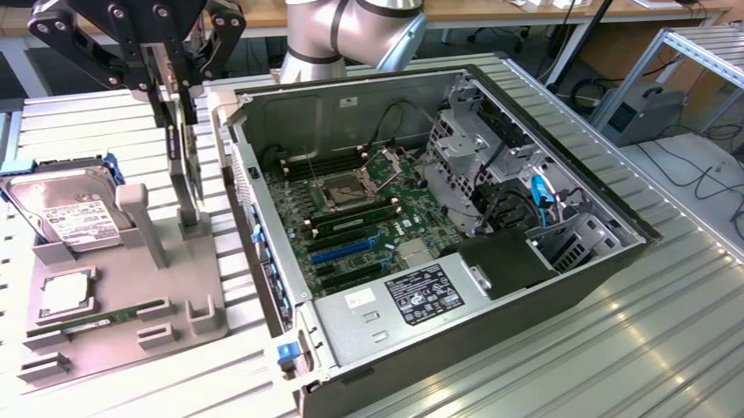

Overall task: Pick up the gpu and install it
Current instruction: 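Pick up the gpu and move the gpu toward the slot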

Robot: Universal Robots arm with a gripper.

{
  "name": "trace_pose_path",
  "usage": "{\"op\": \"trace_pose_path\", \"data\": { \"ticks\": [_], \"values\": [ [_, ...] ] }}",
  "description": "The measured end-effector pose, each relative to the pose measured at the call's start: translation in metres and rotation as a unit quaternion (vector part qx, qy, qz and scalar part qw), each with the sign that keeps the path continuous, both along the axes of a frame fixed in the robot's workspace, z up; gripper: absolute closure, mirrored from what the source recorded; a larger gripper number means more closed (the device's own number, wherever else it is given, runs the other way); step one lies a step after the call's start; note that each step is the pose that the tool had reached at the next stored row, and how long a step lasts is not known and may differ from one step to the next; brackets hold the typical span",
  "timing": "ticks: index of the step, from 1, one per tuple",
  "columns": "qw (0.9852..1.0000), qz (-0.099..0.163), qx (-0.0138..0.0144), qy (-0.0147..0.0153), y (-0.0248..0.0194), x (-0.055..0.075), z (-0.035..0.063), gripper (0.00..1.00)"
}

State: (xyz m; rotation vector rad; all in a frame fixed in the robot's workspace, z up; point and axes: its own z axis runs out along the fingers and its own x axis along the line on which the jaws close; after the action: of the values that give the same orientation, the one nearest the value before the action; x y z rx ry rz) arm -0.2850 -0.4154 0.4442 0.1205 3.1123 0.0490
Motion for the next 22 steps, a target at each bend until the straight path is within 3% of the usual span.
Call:
{"op": "trace_pose_path", "data": {
  "ticks": [22],
  "values": [
    [1.0000, 0.000, -0.0010, 0.0000, 0.0000, 0.0061, -0.0001, 0.73]
  ]
}}
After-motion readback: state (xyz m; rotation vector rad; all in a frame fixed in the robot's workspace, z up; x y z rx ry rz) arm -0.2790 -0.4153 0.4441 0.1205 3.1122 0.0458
